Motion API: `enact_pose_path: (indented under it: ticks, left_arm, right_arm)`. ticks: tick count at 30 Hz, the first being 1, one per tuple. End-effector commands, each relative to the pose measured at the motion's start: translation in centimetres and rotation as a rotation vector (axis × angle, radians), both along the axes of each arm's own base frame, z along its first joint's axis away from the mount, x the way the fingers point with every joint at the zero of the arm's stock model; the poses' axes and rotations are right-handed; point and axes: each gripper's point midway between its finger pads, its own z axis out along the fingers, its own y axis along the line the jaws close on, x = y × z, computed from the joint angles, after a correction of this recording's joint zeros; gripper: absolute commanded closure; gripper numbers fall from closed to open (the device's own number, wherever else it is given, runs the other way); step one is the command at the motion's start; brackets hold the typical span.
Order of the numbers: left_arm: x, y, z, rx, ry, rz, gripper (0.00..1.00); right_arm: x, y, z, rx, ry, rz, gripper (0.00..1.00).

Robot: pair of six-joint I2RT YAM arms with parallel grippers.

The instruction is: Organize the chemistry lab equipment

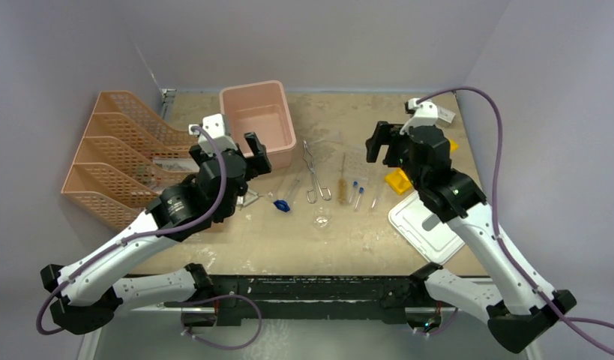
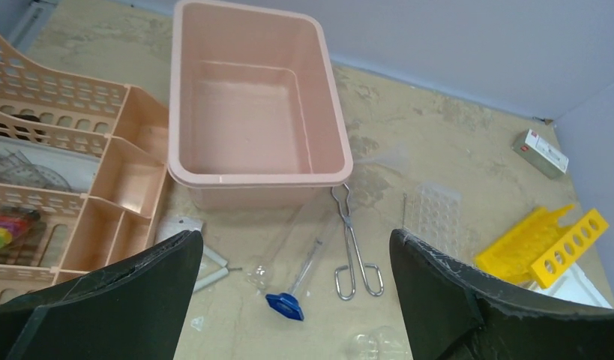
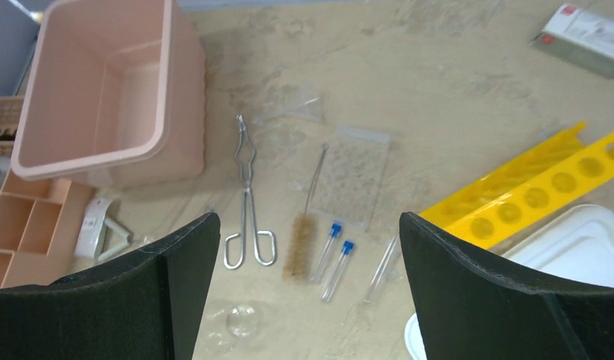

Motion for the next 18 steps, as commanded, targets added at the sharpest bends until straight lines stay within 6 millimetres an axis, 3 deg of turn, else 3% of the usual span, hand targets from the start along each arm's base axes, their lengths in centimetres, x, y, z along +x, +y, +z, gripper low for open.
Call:
enact_pose_path:
  ticks: [1, 5, 13, 18]
  left_arm:
    - [0.3, -2.4, -1.2, -0.095, 0.010, -0.056, 0.04]
    - [0.1, -4.6, -4.3, -0.149, 0.058, -0.124, 0.01]
    - [-0.1, -6.9, -9.9, -0.187, 0.153, -0.170, 0.05]
    - [0.1, -8.0, -12.6, -0.131, 0.228, -0.183, 0.06]
  right_arm:
    - [0.6, 3.7, -3.1, 0.088, 0.123, 0.107, 0.10]
    - [0.5, 7.0, -7.4, 0.145, 0.298, 0.203, 0.14]
    - [-0.1, 9.7, -14.9, 0.213, 0.561, 0.212, 0.28]
    - [0.3, 11.1, -18.8, 0.240, 0.674, 0.205, 0.32]
